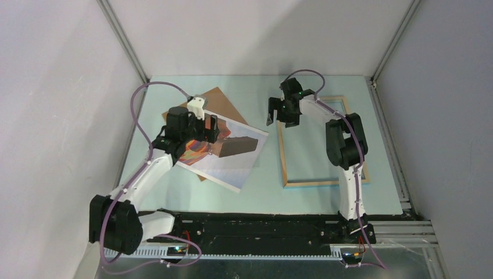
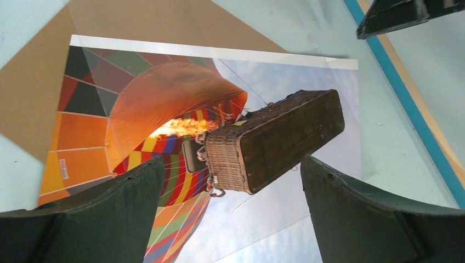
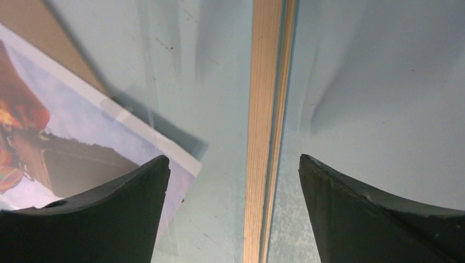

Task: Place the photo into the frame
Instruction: Adjust the photo frame at the center of the board, then pick up the photo frame item at the center of the board.

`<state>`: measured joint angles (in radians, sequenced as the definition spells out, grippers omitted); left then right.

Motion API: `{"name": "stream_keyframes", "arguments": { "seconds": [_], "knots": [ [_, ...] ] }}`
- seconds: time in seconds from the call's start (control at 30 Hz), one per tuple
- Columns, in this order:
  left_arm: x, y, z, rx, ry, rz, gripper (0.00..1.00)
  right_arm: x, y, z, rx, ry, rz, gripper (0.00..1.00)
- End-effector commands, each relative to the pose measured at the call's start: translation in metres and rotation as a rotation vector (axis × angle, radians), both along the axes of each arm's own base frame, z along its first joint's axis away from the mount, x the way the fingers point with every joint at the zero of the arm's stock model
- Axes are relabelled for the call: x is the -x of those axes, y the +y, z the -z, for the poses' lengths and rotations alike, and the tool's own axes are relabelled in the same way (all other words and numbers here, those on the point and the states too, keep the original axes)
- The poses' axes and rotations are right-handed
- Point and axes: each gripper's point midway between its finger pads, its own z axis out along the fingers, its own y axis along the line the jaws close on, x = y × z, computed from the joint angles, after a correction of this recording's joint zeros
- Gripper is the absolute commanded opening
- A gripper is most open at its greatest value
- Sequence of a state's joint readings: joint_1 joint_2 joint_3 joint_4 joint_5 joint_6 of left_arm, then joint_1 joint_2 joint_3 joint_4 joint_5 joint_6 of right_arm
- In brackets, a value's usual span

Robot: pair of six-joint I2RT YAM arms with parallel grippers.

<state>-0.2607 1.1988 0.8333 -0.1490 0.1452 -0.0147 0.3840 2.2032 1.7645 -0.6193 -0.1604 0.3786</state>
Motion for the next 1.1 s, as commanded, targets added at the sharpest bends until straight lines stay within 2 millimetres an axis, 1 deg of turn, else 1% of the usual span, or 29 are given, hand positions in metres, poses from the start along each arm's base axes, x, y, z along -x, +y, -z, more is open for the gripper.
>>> {"name": "stream_keyframes", "arguments": {
  "seconds": [0.0, 0.1, 0.13, 0.17, 0.2, 0.23, 0.27, 0.3, 0.33, 0.37, 0.4, 0.43, 0.47, 0.5, 0.53, 0.6, 0.63, 0.7, 0.73, 0.77, 0.8, 0.83, 0.87, 0.9, 0.93, 0.97, 1.03, 1.07],
  "knots": [
    [0.002, 0.02, -0.013, -0.038, -0.052, -0.036, 0.98, -0.014, 0.0, -0.083, -0.007, -0.228, -0.069, 0.93],
    [0.004, 0.033, -0.019, -0.027, -0.07, -0.059, 0.98, -0.013, -0.006, -0.107, 0.031, -0.315, -0.128, 0.96],
    [0.005, 0.034, -0.019, -0.022, -0.072, -0.056, 0.98, -0.01, -0.008, -0.117, 0.044, -0.347, -0.153, 0.97],
    [0.005, 0.04, -0.022, -0.018, -0.08, -0.064, 0.98, -0.009, -0.009, -0.13, 0.044, -0.383, -0.163, 0.97],
    [0.005, 0.043, -0.024, -0.018, -0.086, -0.068, 0.98, -0.006, -0.009, -0.132, 0.058, -0.399, -0.191, 0.97],
    [0.005, 0.048, -0.027, -0.015, -0.097, -0.077, 0.98, -0.004, -0.009, -0.144, 0.059, -0.429, -0.203, 0.98],
    [0.005, 0.05, -0.029, -0.017, -0.104, -0.077, 0.98, -0.001, -0.008, -0.145, 0.073, -0.441, -0.228, 0.98],
    [0.006, 0.055, -0.032, -0.017, -0.115, -0.087, 0.98, 0.001, -0.009, -0.156, 0.079, -0.473, -0.232, 0.99],
    [0.006, 0.057, -0.033, -0.023, -0.121, -0.088, 0.98, 0.005, -0.007, -0.156, 0.095, -0.485, -0.257, 0.99],
    [0.005, 0.061, -0.035, -0.027, -0.126, -0.098, 0.98, 0.006, -0.007, -0.166, 0.102, -0.521, -0.26, 0.99],
    [0.005, 0.063, -0.036, -0.031, -0.131, -0.101, 0.98, 0.011, -0.003, -0.164, 0.112, -0.527, -0.282, 0.99],
    [0.004, 0.066, -0.037, -0.034, -0.133, -0.11, 0.99, 0.015, 0.002, -0.168, 0.11, -0.546, -0.293, 0.99],
    [0.003, 0.068, -0.037, -0.035, -0.133, -0.117, 0.98, 0.016, 0.004, -0.171, 0.119, -0.571, -0.316, 0.99],
    [0.001, 0.07, -0.035, -0.037, -0.126, -0.124, 0.98, 0.02, 0.009, -0.171, 0.12, -0.578, -0.333, 1.0],
    [0.0, 0.072, -0.033, -0.034, -0.118, -0.134, 0.98, 0.02, 0.013, -0.173, 0.115, -0.591, -0.343, 0.99],
    [-0.005, 0.077, -0.025, -0.032, -0.086, -0.159, 0.99, 0.022, 0.023, -0.172, 0.091, -0.596, -0.366, 0.99],
    [-0.007, 0.079, -0.024, -0.031, -0.08, -0.167, 0.98, 0.024, 0.029, -0.171, 0.076, -0.594, -0.372, 0.99],
    [-0.01, 0.086, -0.018, -0.035, -0.055, -0.198, 0.98, 0.025, 0.041, -0.169, 0.041, -0.589, -0.39, 1.0],
    [-0.013, 0.091, -0.014, -0.039, -0.034, -0.22, 0.98, 0.026, 0.049, -0.165, 0.022, -0.582, -0.412, 1.0],
    [-0.013, 0.093, -0.012, -0.035, -0.02, -0.232, 0.98, 0.026, 0.054, -0.165, 0.002, -0.577, -0.408, 1.0],
    [-0.015, 0.095, -0.007, -0.035, 0.006, -0.24, 0.98, 0.028, 0.063, -0.159, -0.015, -0.562, -0.427, 0.99],
    [-0.014, 0.1, -0.003, -0.03, 0.031, -0.258, 0.98, 0.027, 0.068, -0.161, -0.027, -0.563, -0.429, 1.0],
    [-0.017, 0.107, -0.001, -0.025, 0.05, -0.277, 0.98, 0.028, 0.076, -0.152, -0.037, -0.544, -0.446, 0.99],
    [-0.016, 0.109, 0.003, -0.023, 0.073, -0.285, 0.98, 0.027, 0.081, -0.152, -0.051, -0.54, -0.444, 0.99],
    [-0.019, 0.113, 0.006, -0.022, 0.092, -0.292, 0.98, 0.028, 0.087, -0.144, -0.063, -0.52, -0.455, 0.99],
    [-0.018, 0.114, 0.01, -0.011, 0.116, -0.303, 0.98, 0.027, 0.091, -0.143, -0.078, -0.511, -0.45, 0.99],
    [-0.02, 0.117, 0.015, 0.008, 0.152, -0.318, 0.98, 0.025, 0.099, -0.132, -0.1, -0.475, -0.447, 0.99],
    [-0.022, 0.118, 0.019, 0.012, 0.169, -0.322, 0.98, 0.023, 0.102, -0.124, -0.105, -0.452, -0.45, 0.99]
  ]
}}
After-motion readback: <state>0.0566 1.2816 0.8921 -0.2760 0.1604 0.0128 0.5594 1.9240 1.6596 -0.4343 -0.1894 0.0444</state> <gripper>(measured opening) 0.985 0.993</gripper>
